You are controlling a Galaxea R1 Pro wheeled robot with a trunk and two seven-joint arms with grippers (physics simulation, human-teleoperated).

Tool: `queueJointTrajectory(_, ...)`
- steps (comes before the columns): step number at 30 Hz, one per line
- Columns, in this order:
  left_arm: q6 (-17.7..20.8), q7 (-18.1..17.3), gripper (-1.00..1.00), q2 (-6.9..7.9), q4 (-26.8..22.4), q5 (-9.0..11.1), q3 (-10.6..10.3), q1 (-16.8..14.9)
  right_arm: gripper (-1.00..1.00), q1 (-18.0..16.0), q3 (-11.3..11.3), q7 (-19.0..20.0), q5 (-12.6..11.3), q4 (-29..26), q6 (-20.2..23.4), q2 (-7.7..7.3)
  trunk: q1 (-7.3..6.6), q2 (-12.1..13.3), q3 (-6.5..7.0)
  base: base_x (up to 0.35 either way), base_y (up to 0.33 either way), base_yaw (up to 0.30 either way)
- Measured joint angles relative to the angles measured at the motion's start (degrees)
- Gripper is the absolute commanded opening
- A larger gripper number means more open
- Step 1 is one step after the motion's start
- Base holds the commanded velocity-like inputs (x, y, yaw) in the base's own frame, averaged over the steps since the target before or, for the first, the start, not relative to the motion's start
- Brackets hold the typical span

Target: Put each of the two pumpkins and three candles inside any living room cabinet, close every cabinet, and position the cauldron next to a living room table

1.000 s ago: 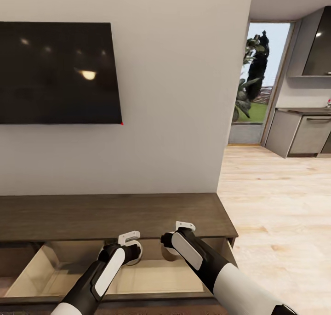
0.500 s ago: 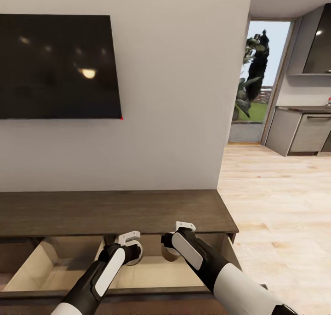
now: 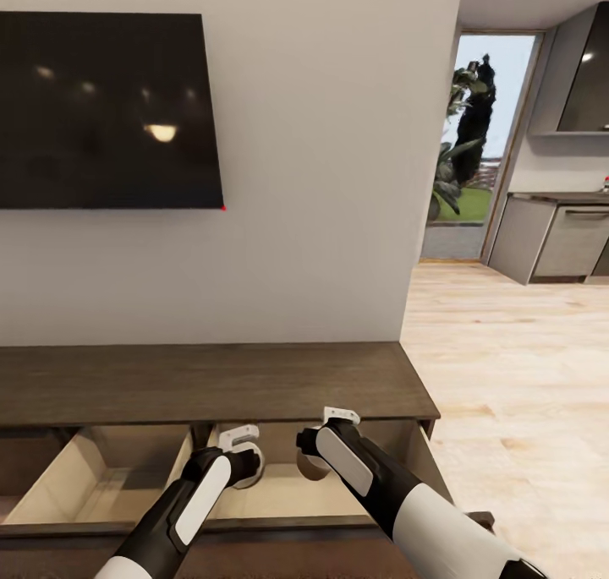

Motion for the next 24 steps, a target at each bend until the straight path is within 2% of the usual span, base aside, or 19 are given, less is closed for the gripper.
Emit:
queueJointTrajectory(5, 0.57, -0.06, -1.0, 0.08, -0.34, 0.33, 0.07, -0.02, -1.0, 0.01, 0.0, -0.01, 0.0, 0.01, 0.11, 0.03, 1.1, -2.01, -0.9, 0.0, 0.0, 0.0)
queueJointTrajectory(11, 3.38, 0.01, -1.0, 0.06, -0.93, 0.49, 0.22, -0.08, -1.0, 0.0, 0.0, -0.01, 0.01, -0.02, 0.02, 0.03, 2.42, -4.41, -1.97, 0.0, 0.0, 0.0)
queueJointTrajectory(24, 3.48, 0.11, -1.0, 0.05, -0.89, 0.47, 0.55, -0.08, -1.0, 0.02, 0.01, -0.08, 0.36, -0.26, -0.24, 0.03, 5.06, -9.24, -4.13, 0.0, 0.0, 0.0)
